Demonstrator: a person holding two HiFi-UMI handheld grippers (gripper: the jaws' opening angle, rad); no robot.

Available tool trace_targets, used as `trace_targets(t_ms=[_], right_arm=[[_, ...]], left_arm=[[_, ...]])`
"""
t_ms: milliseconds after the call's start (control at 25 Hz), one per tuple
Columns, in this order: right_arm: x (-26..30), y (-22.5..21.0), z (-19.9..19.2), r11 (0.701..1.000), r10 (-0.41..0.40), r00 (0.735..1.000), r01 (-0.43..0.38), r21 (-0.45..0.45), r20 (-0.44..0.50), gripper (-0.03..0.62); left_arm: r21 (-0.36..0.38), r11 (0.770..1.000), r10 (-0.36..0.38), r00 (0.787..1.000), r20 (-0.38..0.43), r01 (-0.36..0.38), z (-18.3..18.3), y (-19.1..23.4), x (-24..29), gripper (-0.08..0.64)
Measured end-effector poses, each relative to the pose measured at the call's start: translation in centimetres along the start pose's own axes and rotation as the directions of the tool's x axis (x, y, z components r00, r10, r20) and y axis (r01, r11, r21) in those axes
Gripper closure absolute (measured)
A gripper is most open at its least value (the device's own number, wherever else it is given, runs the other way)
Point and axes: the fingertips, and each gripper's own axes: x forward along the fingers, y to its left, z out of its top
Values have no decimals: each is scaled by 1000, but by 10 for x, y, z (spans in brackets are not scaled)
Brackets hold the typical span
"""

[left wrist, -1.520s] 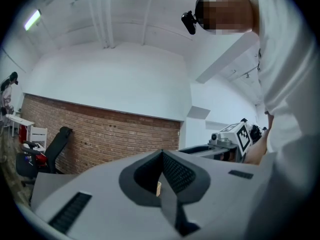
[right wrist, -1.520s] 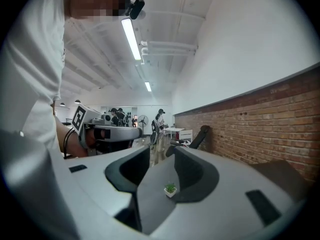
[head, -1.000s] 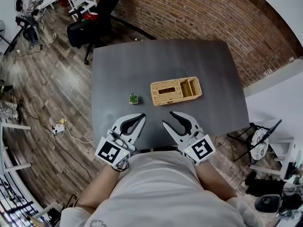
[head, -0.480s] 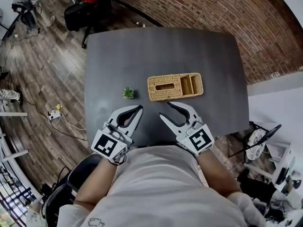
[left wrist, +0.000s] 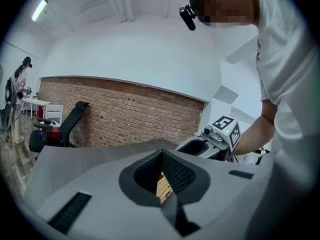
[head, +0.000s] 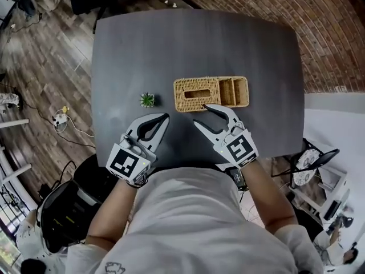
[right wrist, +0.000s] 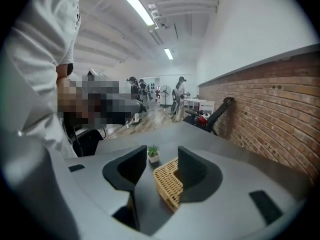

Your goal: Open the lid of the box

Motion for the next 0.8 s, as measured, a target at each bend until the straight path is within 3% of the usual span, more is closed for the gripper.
trace_targets(t_ms=[320,520,800], right_arm=[[34,-21,-45,993,68,990,-79,-85,-122,377],[53,-29,-79,977,78,973,-118,-177,-219,373],[70,-28,-113,956,111,943,-188,-226,-315,342]], left_arm=[[-6,1000,-16,998,-66,15,-28,14,26,549],[3,999,-33,991,-128,34,-57,19,38,549],[-23,999,-32,988,-150,28,-85,28,48,549]])
